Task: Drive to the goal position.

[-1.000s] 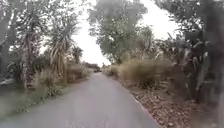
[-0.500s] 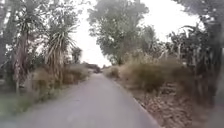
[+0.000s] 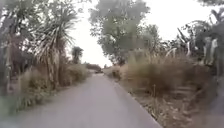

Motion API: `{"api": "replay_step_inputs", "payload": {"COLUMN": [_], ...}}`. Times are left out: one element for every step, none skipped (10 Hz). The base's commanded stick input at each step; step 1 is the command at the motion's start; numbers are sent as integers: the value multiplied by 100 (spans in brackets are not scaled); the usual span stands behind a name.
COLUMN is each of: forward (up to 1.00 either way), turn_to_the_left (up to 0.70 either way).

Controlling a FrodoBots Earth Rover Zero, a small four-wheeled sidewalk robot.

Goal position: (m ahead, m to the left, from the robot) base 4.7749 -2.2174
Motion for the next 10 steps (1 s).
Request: {"api": "replay_step_inputs", "payload": {"forward": [70, 70, 70, 70, 70, 70, 70, 70, 70, 70], "turn_to_the_left": [0, 0, 0, 0, 0, 0, 0, 0, 2, 5]}}
